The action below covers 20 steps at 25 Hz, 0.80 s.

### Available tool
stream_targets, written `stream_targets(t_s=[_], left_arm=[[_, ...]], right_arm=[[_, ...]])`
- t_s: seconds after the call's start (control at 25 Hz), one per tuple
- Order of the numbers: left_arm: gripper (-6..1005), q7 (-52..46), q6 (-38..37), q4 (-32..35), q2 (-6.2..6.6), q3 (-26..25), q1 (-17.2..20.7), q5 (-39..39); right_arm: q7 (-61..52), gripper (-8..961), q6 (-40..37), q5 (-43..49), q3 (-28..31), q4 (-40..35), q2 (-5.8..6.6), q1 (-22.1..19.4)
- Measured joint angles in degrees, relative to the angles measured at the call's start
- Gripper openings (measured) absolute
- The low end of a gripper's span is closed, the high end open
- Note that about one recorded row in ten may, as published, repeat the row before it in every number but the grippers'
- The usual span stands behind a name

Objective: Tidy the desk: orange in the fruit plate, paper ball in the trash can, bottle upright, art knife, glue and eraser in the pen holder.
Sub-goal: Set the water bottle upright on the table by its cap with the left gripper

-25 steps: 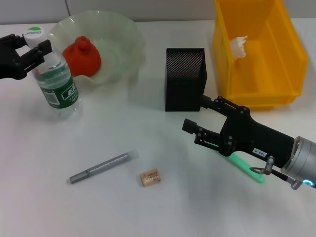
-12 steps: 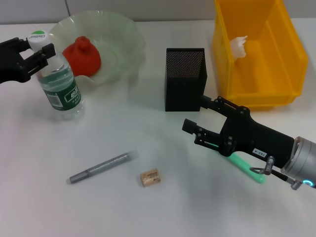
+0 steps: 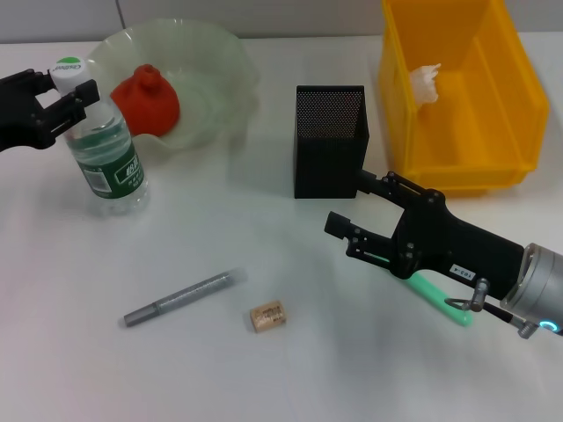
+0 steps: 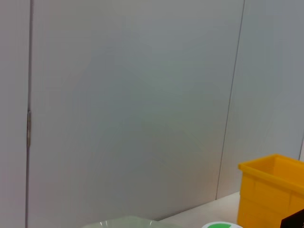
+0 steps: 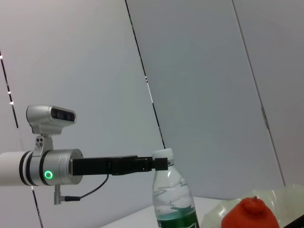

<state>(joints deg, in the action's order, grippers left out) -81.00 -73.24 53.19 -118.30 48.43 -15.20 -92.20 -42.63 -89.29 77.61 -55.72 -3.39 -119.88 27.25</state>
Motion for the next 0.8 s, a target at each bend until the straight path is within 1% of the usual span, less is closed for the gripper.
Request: stream_targets(t_s=[0.48, 0.64, 0.8], left_arm=[[500, 0.05, -0.16, -0.10, 0.00, 0.00, 0.00, 0.04], [534, 0.06, -0.46, 0.24, 0.01, 0.00, 0.13, 0.08], [568, 0.06, -3.24, 1.71, 0.01, -0.57, 0.14, 0.58]], right_arm=[[0.00, 719, 0.00, 0.00, 0.00, 0.40, 0.00, 0.20], [0.00, 718, 0.00, 0.00, 0.00, 0.48, 0.00, 0.36], [0.00, 716, 0.00, 0.00, 0.00, 0.50, 0.00, 0.57]])
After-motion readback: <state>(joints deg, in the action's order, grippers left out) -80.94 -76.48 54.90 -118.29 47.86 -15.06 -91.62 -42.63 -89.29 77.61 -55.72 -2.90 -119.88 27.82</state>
